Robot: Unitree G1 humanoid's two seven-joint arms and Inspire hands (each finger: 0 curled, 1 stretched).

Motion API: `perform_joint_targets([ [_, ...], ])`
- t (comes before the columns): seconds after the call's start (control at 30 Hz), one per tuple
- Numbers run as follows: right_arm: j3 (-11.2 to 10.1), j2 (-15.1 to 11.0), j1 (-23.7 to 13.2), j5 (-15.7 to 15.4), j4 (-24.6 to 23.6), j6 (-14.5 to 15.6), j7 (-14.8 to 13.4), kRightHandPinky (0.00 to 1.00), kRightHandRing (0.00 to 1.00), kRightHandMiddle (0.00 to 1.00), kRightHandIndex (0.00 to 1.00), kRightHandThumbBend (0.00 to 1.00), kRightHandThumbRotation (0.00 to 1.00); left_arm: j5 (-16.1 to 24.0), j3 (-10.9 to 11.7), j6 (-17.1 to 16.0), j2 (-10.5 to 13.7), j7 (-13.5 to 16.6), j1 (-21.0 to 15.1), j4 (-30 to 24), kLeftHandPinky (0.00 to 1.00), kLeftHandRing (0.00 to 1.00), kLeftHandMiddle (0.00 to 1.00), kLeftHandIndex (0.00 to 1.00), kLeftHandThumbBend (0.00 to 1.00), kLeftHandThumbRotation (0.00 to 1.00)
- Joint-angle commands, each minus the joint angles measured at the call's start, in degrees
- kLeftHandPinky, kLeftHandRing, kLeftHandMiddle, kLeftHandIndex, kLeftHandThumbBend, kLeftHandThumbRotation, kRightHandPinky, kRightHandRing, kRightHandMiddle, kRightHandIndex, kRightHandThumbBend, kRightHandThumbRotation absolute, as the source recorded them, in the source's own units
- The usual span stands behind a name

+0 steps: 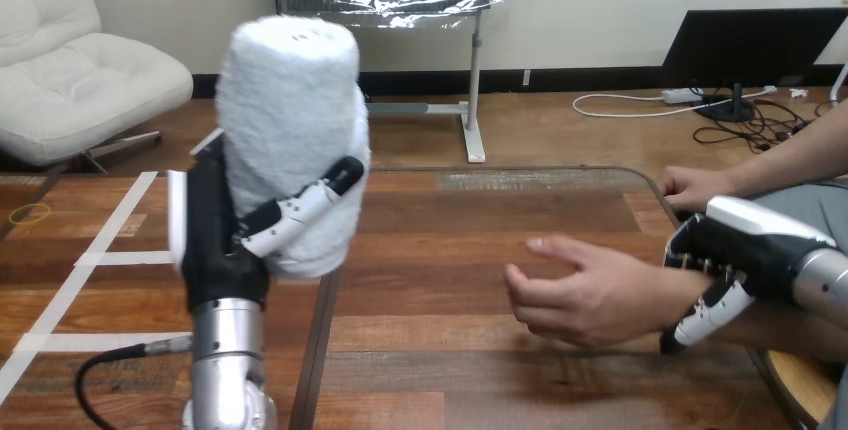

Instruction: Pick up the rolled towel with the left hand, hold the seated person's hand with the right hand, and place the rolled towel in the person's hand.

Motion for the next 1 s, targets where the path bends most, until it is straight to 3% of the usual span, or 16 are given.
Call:
perform_joint_targets([
  [0.0,-3.3,-0.9,-2.3,2.2,-3.5,-0.3,0.1,0.29,0.34,0.39,0.4,0.79,0.08,1.9,-1.3,-2.9,-0.4,0.6,-6.9,2.0,0.25,0.3,0.36,0.39,0.6,0.0],
  [0.17,-4.0,-1.3,-2.4,3.0,-4.5,-0.3,0.7,0.29,0.34,0.39,0.4,0.8,0.09,2.5,-1.7,-3.5,-0.7,1.2,-7.9,4.0,0.24,0.3,0.36,0.39,0.59,0.0],
  [0.67,-5.8,-1.5,-2.6,3.6,-9.4,2.3,3.0,0.27,0.32,0.38,0.41,0.8,0.11,0.2,-1.4,-4.5,-2.0,-0.8,-11.6,11.4,0.26,0.31,0.36,0.4,0.57,0.0],
  [0.97,-6.2,-1.0,-2.8,3.8,-11.5,4.3,3.7,0.28,0.33,0.39,0.4,0.8,0.11,0.8,-1.1,-6.9,-2.1,-0.4,-14.4,17.8,0.28,0.32,0.37,0.41,0.59,0.0],
])
